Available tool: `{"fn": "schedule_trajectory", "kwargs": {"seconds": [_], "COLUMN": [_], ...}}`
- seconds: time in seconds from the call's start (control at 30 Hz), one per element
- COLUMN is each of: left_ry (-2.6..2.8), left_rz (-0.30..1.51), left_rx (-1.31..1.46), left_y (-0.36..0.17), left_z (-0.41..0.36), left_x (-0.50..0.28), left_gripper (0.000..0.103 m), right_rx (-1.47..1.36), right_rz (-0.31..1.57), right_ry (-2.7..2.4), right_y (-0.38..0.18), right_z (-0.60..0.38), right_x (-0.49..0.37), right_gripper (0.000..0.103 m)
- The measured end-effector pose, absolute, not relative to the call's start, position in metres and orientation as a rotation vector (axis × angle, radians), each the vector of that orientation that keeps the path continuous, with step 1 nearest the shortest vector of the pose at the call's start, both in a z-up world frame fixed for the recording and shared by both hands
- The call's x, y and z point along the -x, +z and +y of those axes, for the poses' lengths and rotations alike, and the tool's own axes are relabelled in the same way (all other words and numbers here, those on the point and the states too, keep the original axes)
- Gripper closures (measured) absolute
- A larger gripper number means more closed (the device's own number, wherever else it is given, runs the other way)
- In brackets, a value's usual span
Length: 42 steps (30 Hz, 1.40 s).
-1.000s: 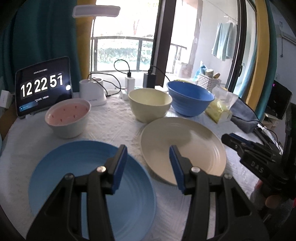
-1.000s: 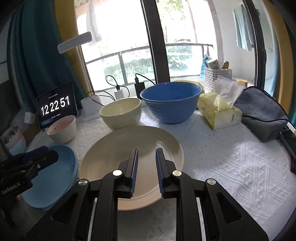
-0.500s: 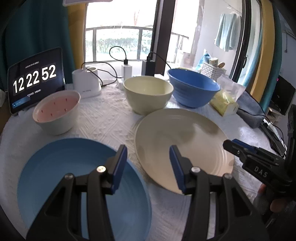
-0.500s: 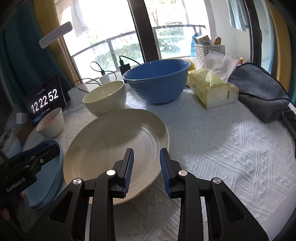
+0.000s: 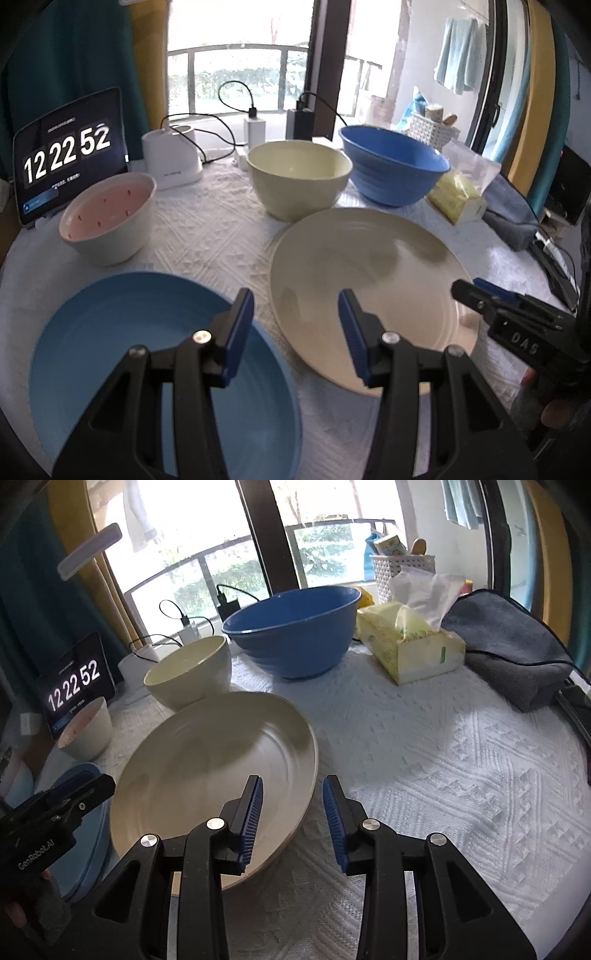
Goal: Organize plates and bowls
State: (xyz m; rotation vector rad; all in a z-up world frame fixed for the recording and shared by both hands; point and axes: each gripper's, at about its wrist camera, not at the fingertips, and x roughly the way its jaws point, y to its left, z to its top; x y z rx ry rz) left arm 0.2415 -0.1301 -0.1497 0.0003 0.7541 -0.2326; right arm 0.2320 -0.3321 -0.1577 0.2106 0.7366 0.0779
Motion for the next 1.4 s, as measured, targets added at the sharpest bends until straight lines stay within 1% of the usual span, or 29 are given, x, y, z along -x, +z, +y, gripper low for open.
{"fn": "schedule_trajectory", "kwargs": {"seconds": [0.1, 0.27, 0.3, 0.37, 0.6, 0.77, 0.97, 1.13, 1.2, 1.27, 1.4], "left_ry": [-0.256, -0.251, -0.25, -0.256, -0.308, -0.323, -0.378, -0.387, -0.386, -0.393, -0.394], "left_rz": [0.804, 0.797, 0.796, 0.8, 0.787, 0.781, 0.804, 0.828, 0.832, 0.839, 0.883], "left_rx": [-0.017, -0.029, -0.028, -0.022, -0.038, -0.047, -0.079, -0.118, -0.104, -0.081, -0.109], "left_y": [-0.157, -0.158, -0.158, -0.158, -0.154, -0.153, -0.158, -0.166, -0.166, -0.166, -0.178], "left_z": [-0.137, -0.141, -0.14, -0.139, -0.146, -0.151, -0.167, -0.184, -0.185, -0.183, -0.19], "left_x": [-0.244, -0.242, -0.242, -0.243, -0.236, -0.233, -0.232, -0.232, -0.234, -0.235, -0.239], "left_gripper": [0.054, 0.054, 0.054, 0.054, 0.054, 0.054, 0.054, 0.053, 0.053, 0.053, 0.053], "right_rx": [-0.186, -0.172, -0.162, -0.14, 0.001, 0.005, 0.036, 0.007, 0.008, -0.004, -0.005], "right_rz": [0.763, 0.799, 0.797, 0.793, 0.743, 0.768, 0.773, 0.775, 0.784, 0.8, 0.804], "right_ry": [0.078, 0.105, 0.102, 0.095, 0.044, -0.026, -0.016, -0.015, -0.016, -0.005, -0.003], "right_y": [-0.16, -0.165, -0.165, -0.164, -0.156, -0.163, -0.162, -0.163, -0.164, -0.166, -0.167], "right_z": [-0.327, -0.325, -0.324, -0.322, -0.32, -0.353, -0.369, -0.372, -0.37, -0.37, -0.368], "right_x": [-0.237, -0.242, -0.241, -0.24, -0.225, -0.215, -0.2, -0.198, -0.2, -0.202, -0.203], "right_gripper": [0.067, 0.067, 0.068, 0.08, 0.087, 0.092, 0.092, 0.092, 0.089, 0.084, 0.082]}}
